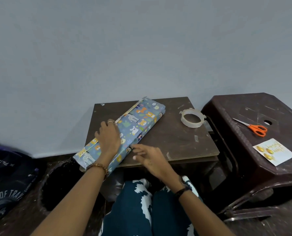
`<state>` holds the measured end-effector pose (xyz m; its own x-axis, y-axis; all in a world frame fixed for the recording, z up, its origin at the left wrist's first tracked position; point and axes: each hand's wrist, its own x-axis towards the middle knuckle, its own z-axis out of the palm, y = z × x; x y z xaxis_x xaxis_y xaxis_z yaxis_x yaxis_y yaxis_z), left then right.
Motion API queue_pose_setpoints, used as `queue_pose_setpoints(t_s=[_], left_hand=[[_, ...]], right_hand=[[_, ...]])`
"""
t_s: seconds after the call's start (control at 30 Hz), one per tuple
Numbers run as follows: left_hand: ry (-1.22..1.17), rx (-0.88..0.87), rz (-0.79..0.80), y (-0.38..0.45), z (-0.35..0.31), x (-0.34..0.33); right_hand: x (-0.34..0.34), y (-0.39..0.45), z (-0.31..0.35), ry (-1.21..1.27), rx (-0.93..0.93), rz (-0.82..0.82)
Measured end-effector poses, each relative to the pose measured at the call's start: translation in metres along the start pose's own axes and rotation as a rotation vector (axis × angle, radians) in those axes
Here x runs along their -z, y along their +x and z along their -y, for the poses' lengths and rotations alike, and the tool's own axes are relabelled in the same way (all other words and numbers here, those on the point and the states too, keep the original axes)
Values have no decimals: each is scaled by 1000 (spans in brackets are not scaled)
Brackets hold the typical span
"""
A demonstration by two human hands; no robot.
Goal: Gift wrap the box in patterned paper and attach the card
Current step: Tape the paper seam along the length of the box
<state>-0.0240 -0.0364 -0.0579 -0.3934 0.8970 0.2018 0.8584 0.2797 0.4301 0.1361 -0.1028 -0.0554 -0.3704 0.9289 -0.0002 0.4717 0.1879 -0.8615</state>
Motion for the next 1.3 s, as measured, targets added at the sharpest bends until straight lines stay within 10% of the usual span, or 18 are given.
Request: queue_pose_setpoints(t_s=[0.23, 0.7, 1.3], left_hand=[[62, -330, 67, -6, 3, 1], [40, -820, 117, -13, -2, 6], [69, -634, 269, -33, -9, 1]], right_hand=[[37, -5, -4, -285, 158, -323], [54, 21, -20, -676, 242, -335], [42, 29, -11, -657, 93, -308]])
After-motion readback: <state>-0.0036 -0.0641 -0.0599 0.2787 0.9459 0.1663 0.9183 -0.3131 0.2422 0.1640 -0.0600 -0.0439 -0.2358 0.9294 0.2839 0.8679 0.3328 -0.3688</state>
